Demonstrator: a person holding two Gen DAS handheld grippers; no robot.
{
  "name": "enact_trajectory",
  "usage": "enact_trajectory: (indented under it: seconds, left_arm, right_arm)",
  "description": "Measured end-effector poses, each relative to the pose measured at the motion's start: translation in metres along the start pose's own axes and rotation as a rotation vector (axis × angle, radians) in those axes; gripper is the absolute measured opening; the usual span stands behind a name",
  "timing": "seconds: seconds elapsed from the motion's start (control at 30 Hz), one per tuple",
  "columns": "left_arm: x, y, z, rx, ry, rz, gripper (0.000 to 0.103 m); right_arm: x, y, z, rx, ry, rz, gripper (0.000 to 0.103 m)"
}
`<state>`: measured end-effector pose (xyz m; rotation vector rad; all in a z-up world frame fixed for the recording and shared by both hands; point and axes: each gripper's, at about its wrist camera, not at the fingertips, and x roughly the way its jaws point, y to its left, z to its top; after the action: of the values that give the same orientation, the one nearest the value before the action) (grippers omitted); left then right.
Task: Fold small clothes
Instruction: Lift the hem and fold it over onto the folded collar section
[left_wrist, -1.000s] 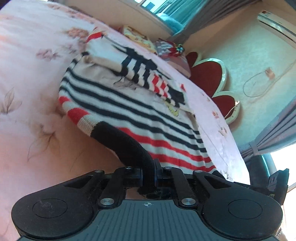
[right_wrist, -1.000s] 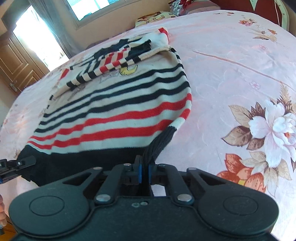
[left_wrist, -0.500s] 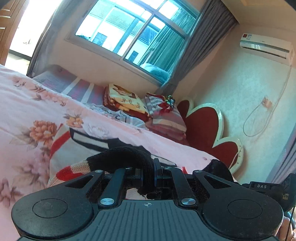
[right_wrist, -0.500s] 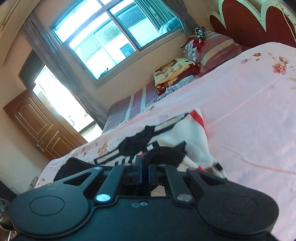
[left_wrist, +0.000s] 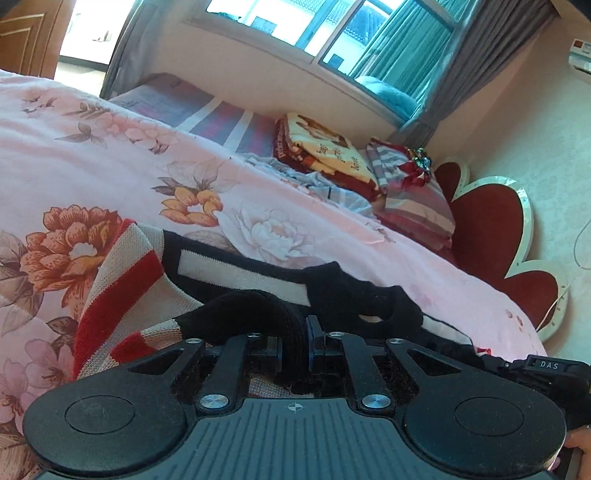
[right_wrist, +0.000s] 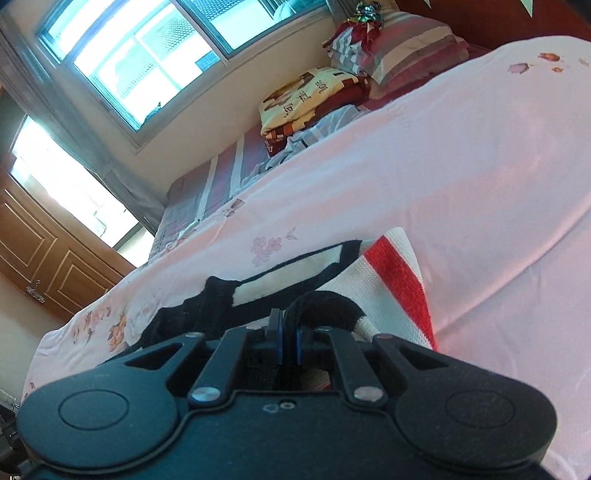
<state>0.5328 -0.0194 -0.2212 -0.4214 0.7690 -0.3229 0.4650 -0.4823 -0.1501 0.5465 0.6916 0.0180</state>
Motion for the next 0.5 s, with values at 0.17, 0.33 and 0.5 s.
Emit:
enact_trajectory:
  seconds: [0.17, 0.33, 0.5]
  left_arm:
    - [-0.014, -0.011, 0.007, 0.042, -0.097, 0.025, 0.096]
    - [-0.023, -0.010, 0.015, 0.145, -0.082, 0.070, 0.097]
    - [-0.014, 0.007, 0.006, 0.157, -0.032, 0.153, 0.093]
  right_arm:
    - [-0.005, 0.005, 0.010, -0.055, -0.068, -0.009, 0.053]
    - [-0.017, 0.013, 0.011, -0.178, -0.097, -0.053, 0.062]
    - [-0.005, 0.024, -0.003, -0.347, -0.060, -0.134, 0.057]
